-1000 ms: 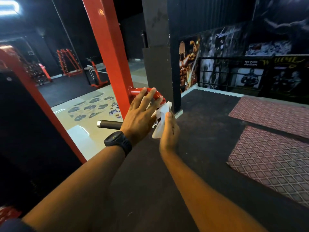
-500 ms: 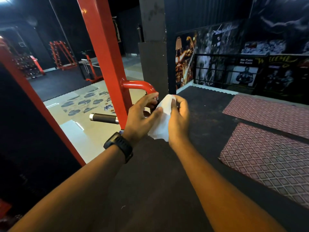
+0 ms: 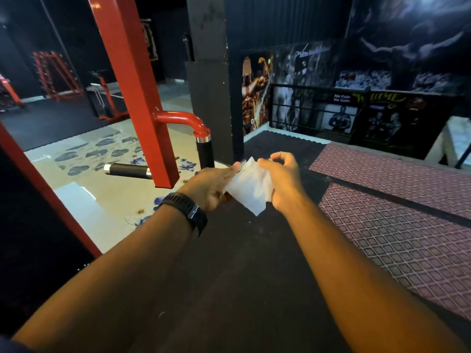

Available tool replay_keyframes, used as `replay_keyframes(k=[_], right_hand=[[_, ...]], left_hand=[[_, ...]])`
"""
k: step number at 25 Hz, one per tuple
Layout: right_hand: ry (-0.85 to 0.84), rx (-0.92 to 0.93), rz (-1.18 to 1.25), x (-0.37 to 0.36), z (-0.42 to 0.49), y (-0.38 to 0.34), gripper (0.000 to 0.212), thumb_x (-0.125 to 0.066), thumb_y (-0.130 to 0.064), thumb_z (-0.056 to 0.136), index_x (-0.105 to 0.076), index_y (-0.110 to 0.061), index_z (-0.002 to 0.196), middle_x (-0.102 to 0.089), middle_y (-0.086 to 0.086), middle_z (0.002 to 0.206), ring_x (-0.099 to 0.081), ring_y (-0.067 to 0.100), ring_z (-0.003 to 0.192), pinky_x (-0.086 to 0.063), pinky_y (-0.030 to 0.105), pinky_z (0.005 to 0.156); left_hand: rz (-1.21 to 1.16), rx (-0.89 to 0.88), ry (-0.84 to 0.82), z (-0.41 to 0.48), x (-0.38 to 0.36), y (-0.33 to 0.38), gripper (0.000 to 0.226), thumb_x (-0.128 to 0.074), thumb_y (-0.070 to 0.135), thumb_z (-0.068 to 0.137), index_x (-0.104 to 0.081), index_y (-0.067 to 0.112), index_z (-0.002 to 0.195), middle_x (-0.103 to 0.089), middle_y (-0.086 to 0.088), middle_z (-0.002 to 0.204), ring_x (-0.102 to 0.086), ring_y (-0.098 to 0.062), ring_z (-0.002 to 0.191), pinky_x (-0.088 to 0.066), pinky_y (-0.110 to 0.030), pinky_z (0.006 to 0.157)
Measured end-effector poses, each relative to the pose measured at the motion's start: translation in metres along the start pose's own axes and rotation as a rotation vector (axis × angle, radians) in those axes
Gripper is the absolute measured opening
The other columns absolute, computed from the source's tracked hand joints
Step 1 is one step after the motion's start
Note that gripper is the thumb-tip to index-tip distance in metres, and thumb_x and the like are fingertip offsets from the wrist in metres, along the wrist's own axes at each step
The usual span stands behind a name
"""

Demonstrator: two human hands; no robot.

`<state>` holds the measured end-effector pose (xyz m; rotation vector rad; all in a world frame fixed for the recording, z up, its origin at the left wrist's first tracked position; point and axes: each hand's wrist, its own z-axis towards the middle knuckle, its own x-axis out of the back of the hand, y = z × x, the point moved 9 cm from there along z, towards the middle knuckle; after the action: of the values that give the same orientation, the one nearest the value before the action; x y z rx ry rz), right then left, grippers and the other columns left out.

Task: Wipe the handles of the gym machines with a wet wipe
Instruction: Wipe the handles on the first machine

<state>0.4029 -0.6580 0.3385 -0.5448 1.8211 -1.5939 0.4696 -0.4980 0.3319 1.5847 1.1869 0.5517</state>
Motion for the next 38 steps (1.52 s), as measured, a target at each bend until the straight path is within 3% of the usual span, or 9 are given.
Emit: replay_keyframes(k=[3,6,10,15,19,23,29,33,38], right_hand=[[0.016,0.011,0.132,0.008,0.004,0.001,0.033,-0.067,0.002,0.085,-0.065,-0.026,0.103,-0.066,0.007,0.103,-0.067,0.026,0.097,-0.059,0.051,0.083],[0.007,0.039,0.170,0.013,0.009,-0.001,0.039,-0.066,0.003,0.087,-0.069,-0.034,0.100,-0.066,0.006,0.110,-0.067,0.027,0.101,-0.059,0.052,0.083],[-0.108,0.100,0.135,0.014,0.013,-0.004,0.038,-0.067,0.004,0.086,-0.073,-0.030,0.102,-0.072,0.003,0.111,-0.069,0.024,0.106,-0.060,0.040,0.084],[-0.075,0.203,-0.134,0.033,0.016,-0.003,0.040,-0.073,0.000,0.085,-0.069,-0.016,0.122,-0.070,-0.001,0.117,-0.066,0.015,0.107,-0.057,0.033,0.090],[-0.028,0.292,-0.264,0.038,0.010,-0.008,0.016,-0.072,-0.011,0.089,-0.076,-0.019,0.103,-0.073,-0.005,0.101,-0.067,0.013,0.097,-0.058,0.033,0.083],[-0.023,0.301,-0.215,0.030,0.007,-0.017,0.004,-0.071,-0.023,0.091,-0.075,-0.021,0.092,-0.074,-0.003,0.092,-0.069,0.018,0.091,-0.060,0.038,0.078],[0.016,0.337,-0.269,0.031,0.008,-0.029,0.009,-0.074,-0.029,0.088,-0.074,-0.020,0.088,-0.072,-0.005,0.092,-0.066,0.013,0.089,-0.059,0.039,0.077],[0.137,0.533,-0.491,0.033,0.005,-0.044,0.029,-0.074,-0.042,0.086,-0.074,-0.014,0.091,-0.061,0.000,0.115,-0.057,0.016,0.106,-0.048,0.033,0.084],[-0.032,0.213,-0.146,0.024,0.006,-0.014,0.026,-0.070,-0.040,0.090,-0.060,-0.018,0.099,-0.065,-0.002,0.095,-0.060,0.014,0.086,-0.052,0.031,0.068]], left_hand=[[0.012,0.078,-0.030,-0.003,-0.015,-0.009,0.026,-0.074,0.019,0.089,-0.065,0.002,0.106,-0.069,-0.016,0.101,-0.068,-0.026,0.089,-0.056,-0.036,0.080],[-0.026,0.089,-0.032,0.002,-0.022,-0.016,0.027,-0.075,0.010,0.086,-0.059,0.006,0.107,-0.062,-0.017,0.115,-0.066,-0.027,0.099,-0.061,-0.037,0.076],[-0.127,-0.164,0.086,0.018,-0.015,0.000,0.038,-0.074,-0.004,0.084,-0.055,0.019,0.107,-0.060,-0.015,0.120,-0.065,-0.029,0.104,-0.062,-0.042,0.078],[0.519,-0.588,0.194,0.005,-0.023,0.040,0.020,-0.073,0.005,0.089,-0.072,0.014,0.108,-0.064,0.002,0.104,-0.062,-0.018,0.101,-0.052,-0.021,0.079],[0.734,-0.756,0.293,-0.003,-0.031,0.052,0.007,-0.072,0.005,0.089,-0.076,0.011,0.091,-0.063,0.008,0.091,-0.059,-0.005,0.087,-0.052,-0.021,0.080],[0.497,-0.596,0.151,0.008,-0.026,0.030,0.018,-0.076,0.021,0.088,-0.067,0.023,0.104,-0.059,0.002,0.114,-0.062,-0.013,0.099,-0.059,-0.030,0.081],[0.388,-0.617,0.205,0.003,-0.017,0.032,0.005,-0.069,0.012,0.094,-0.073,0.015,0.093,-0.071,-0.001,0.096,-0.068,-0.019,0.091,-0.060,-0.030,0.077],[0.380,-0.630,0.223,0.002,-0.025,0.041,0.008,-0.052,0.021,0.104,-0.057,0.019,0.098,-0.060,-0.001,0.098,-0.057,-0.016,0.088,-0.050,-0.028,0.072],[0.287,-0.610,0.219,0.004,-0.032,0.043,0.009,-0.042,0.023,0.107,-0.049,0.019,0.102,-0.056,-0.003,0.094,-0.054,-0.012,0.079,-0.047,-0.022,0.062]])
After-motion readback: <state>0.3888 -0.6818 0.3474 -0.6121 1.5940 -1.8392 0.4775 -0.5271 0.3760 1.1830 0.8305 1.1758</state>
